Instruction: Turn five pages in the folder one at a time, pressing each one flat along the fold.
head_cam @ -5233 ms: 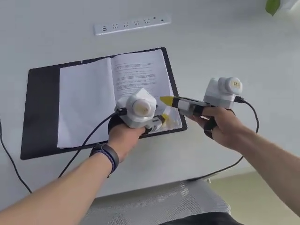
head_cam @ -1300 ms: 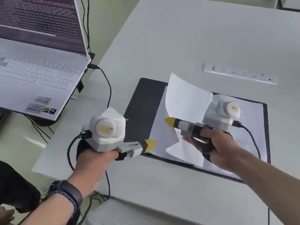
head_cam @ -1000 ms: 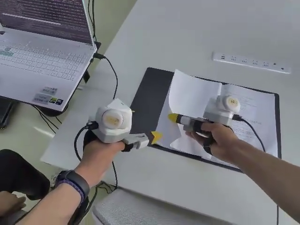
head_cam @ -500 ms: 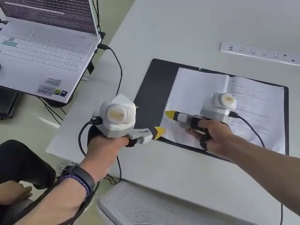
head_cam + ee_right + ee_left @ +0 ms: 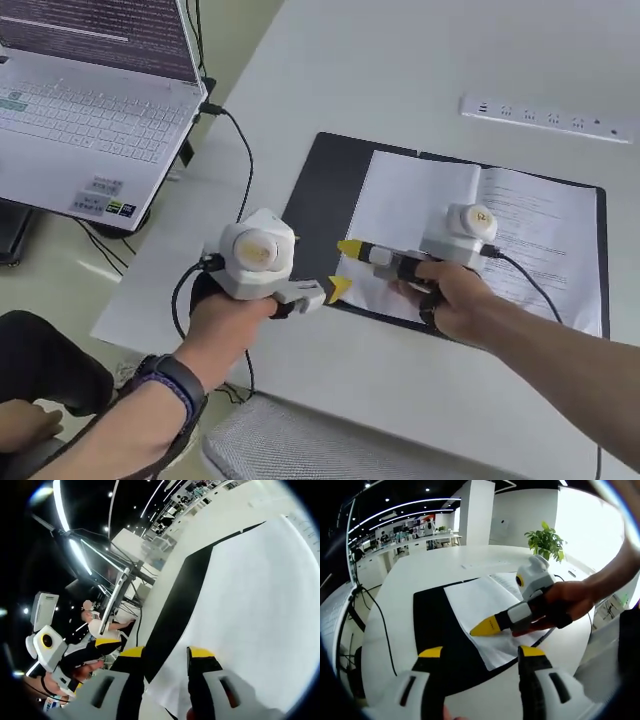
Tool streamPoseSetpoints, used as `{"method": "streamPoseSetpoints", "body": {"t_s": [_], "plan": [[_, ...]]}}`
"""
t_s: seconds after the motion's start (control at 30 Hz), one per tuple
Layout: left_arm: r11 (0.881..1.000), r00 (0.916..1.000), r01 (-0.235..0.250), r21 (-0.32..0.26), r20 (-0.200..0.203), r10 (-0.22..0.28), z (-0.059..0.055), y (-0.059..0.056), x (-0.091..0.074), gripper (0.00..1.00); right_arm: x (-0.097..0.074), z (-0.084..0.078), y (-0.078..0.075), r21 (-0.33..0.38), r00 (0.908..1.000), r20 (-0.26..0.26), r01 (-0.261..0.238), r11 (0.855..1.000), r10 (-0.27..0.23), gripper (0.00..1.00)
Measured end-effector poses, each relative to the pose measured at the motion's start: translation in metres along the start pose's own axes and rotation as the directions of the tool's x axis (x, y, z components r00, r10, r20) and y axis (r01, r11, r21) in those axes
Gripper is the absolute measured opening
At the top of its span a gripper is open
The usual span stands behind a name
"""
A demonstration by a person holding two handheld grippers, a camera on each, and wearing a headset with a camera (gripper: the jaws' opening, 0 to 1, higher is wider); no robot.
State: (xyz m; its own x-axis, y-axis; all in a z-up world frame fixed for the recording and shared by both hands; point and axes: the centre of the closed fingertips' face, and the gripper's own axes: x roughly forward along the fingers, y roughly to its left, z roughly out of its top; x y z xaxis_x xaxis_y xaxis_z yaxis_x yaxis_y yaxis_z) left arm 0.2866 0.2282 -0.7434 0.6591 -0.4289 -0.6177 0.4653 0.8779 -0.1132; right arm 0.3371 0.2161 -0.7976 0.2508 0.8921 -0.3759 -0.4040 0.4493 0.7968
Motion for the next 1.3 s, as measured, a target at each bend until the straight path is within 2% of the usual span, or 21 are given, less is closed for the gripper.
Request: {"method": "streamPoseSetpoints", "body": {"t_s": [0.13, 0.2, 0.27, 0.47, 0.57, 0.63, 0.7, 0.87, 0.93, 1.07, 1.17, 1.3], "plan": [[1.000, 1.0000, 0.004, 0.000, -0.005, -0.004, -0.001, 0.004, 0.009, 0.54, -0.007, 0.005, 0.009, 0.008, 0.9988, 0.014, -0.048, 0.999, 0.048, 0.47], [1.000, 1.0000, 0.007, 0.004, -0.002, -0.007, 0.000, 0.006, 0.015, 0.50, -0.015, 0.010, 0.015, -0.019, 0.9963, 0.028, -0.080, 0.997, 0.081, 0.48], [1.000, 0.9999, 0.015, 0.015, -0.008, -0.015, -0.001, 0.006, 0.020, 0.48, -0.027, 0.017, 0.018, -0.026, 0.9954, 0.042, -0.085, 0.996, 0.086, 0.47], [0.999, 0.9988, 0.034, 0.032, -0.036, -0.033, -0.007, 0.005, 0.037, 0.43, -0.061, 0.035, 0.011, -0.054, 0.9934, 0.098, -0.054, 0.997, 0.059, 0.47], [0.999, 0.9982, 0.044, 0.031, -0.041, -0.043, -0.006, -0.002, 0.038, 0.40, -0.079, 0.037, 0.009, -0.066, 0.9925, 0.116, -0.030, 0.997, 0.037, 0.47], [0.998, 0.9976, 0.057, 0.030, -0.039, -0.056, -0.007, -0.005, 0.042, 0.37, -0.090, 0.040, -0.002, -0.062, 0.9916, 0.127, -0.016, 0.998, 0.024, 0.46], [0.997, 0.9967, 0.072, 0.031, -0.041, -0.070, -0.010, -0.009, 0.045, 0.32, -0.099, 0.039, -0.004, -0.057, 0.9902, 0.140, -0.002, 0.998, 0.010, 0.46], [0.996, 0.9940, 0.083, 0.036, -0.075, -0.080, -0.022, -0.016, 0.052, 0.29, -0.114, 0.034, -0.008, -0.038, 0.9878, 0.155, 0.019, 0.999, -0.013, 0.45], [0.996, 0.9928, 0.083, 0.040, -0.090, -0.079, -0.031, -0.015, 0.057, 0.28, -0.119, 0.032, -0.009, -0.033, 0.9872, 0.158, 0.026, 0.999, -0.021, 0.45], [0.996, 0.9897, 0.083, 0.037, -0.120, -0.078, -0.043, -0.016, 0.060, 0.28, -0.126, 0.027, -0.015, -0.024, 0.9861, 0.163, 0.039, 0.999, -0.034, 0.45], [0.996, 0.9889, 0.077, 0.043, -0.130, -0.071, -0.045, -0.018, 0.058, 0.27, -0.129, 0.026, -0.017, -0.021, 0.9859, 0.163, 0.044, 0.999, -0.040, 0.45], [0.993, 0.9898, 0.064, 0.097, -0.133, -0.051, -0.042, -0.019, 0.055, 0.23, -0.130, 0.027, -0.021, -0.024, 0.9862, 0.160, 0.049, 0.999, -0.044, 0.44]]}}
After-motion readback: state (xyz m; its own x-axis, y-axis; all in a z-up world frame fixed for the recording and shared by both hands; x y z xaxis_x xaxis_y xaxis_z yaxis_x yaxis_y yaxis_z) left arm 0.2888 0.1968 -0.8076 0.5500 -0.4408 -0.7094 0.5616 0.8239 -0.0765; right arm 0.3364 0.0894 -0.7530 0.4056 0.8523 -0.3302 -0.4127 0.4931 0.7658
